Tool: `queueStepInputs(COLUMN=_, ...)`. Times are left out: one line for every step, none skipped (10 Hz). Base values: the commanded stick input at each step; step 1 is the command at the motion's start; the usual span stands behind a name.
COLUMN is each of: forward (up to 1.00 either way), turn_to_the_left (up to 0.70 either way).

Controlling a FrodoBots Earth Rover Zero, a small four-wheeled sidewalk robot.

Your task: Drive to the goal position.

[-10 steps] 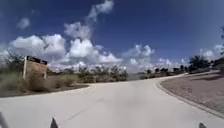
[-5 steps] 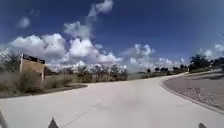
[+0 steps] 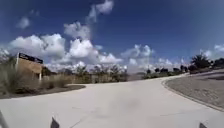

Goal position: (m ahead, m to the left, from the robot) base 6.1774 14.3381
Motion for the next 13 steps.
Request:
queueStepInputs(forward=0.7, turn_to_the_left=0.0)
queueStepInputs(forward=0.7, turn_to_the_left=0.0)
queueStepInputs(forward=0.7, turn_to_the_left=0.0)
queueStepInputs(forward=0.7, turn_to_the_left=0.0)
queueStepInputs(forward=0.7, turn_to_the_left=0.0)
queueStepInputs(forward=0.7, turn_to_the_left=0.0)
queueStepInputs(forward=0.7, turn_to_the_left=0.0)
queueStepInputs(forward=0.7, turn_to_the_left=0.0)
queueStepInputs(forward=0.7, turn_to_the_left=0.0)
queueStepInputs(forward=0.7, turn_to_the_left=0.0)
queueStepInputs(forward=0.7, turn_to_the_left=0.0)
queueStepInputs(forward=0.7, turn_to_the_left=0.0)
queueStepInputs(forward=0.7, turn_to_the_left=0.0)
